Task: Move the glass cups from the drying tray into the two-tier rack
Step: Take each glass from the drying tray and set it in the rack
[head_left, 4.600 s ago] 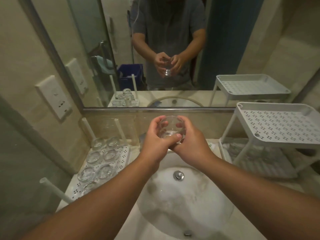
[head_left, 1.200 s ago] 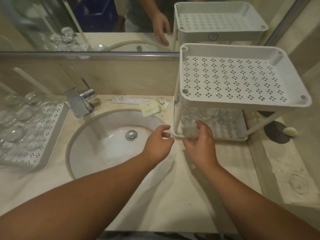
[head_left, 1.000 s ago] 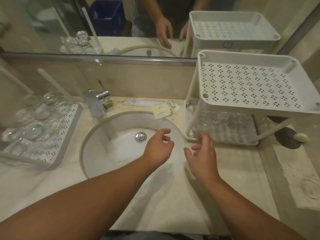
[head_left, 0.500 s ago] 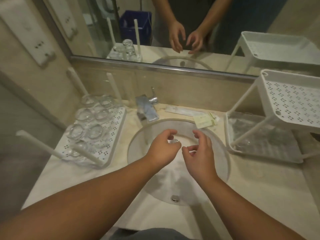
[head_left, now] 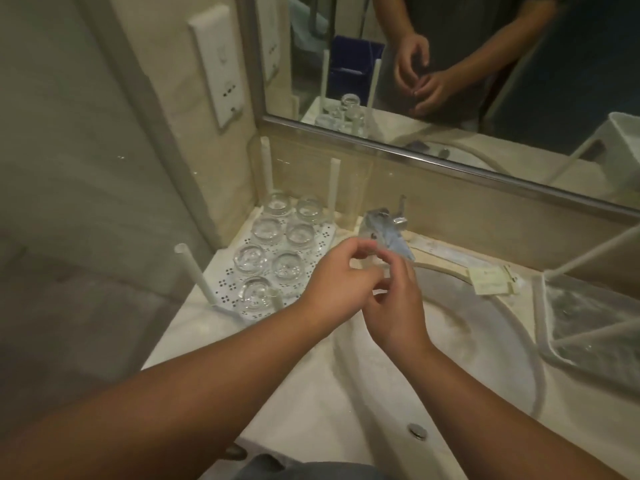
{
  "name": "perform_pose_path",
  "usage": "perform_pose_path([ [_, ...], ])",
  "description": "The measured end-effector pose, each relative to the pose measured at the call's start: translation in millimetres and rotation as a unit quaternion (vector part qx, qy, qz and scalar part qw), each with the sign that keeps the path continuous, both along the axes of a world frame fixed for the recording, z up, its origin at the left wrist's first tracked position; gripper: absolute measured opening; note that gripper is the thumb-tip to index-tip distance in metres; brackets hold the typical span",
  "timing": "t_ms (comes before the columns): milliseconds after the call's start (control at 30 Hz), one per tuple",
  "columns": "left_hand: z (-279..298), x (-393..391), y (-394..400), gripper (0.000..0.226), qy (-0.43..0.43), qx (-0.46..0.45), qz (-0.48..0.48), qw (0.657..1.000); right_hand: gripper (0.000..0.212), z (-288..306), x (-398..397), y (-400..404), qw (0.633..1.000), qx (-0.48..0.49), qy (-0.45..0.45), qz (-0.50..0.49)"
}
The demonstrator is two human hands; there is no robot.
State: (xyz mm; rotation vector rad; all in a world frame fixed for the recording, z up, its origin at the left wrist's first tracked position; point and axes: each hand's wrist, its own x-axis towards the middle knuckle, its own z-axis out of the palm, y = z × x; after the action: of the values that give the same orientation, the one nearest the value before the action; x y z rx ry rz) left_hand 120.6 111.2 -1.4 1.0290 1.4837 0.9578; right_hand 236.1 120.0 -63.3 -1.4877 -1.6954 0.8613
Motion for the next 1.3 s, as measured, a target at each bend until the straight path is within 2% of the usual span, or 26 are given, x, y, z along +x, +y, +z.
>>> perform_pose_path([
  [167, 18.6, -38.1, -2.8, 0.047, 0.004, 0.028, 0.056, 0.998, 0.051, 5.3, -33.6, 4.9, 0.999, 0.006, -0.008, 0.035],
  [367, 31.0, -79.4, -13.8, 0.033, -0.029, 0.057, 0.119, 0.991, 0.05, 16.6, -55.6, 6.8, 0.997, 0.015, -0.032, 0.062],
  [600, 5.8, -116.6, -35.0, 0.029, 0.062, 0.084, 0.191, 0.976, 0.05, 19.5, -68.8, 8.5, 0.991, 0.007, -0.058, 0.117],
  [800, -39.0, -125.9, -56.4, 0.036, 0.183, 0.027, 0.162, 0.969, 0.056, 13.1, -79.7, 5.0, 0.976, -0.022, -0.131, 0.174],
  [933, -65.6, -129.8, -62.4, 0.045, 0.233, -0.011, 0.14, 0.962, 0.051, 10.0, -85.5, 2.0, 0.968, -0.026, -0.15, 0.199],
  [1133, -97.7, -131.9, -64.0, 0.063, 0.29, -0.021, 0.109, 0.951, 0.044, 7.9, -90.1, -4.6, 0.961, -0.033, -0.169, 0.218],
  [1300, -112.5, -129.7, -63.2, 0.071, 0.302, -0.014, 0.111, 0.947, 0.043, 7.4, -90.0, -8.6, 0.96, -0.048, -0.17, 0.216],
])
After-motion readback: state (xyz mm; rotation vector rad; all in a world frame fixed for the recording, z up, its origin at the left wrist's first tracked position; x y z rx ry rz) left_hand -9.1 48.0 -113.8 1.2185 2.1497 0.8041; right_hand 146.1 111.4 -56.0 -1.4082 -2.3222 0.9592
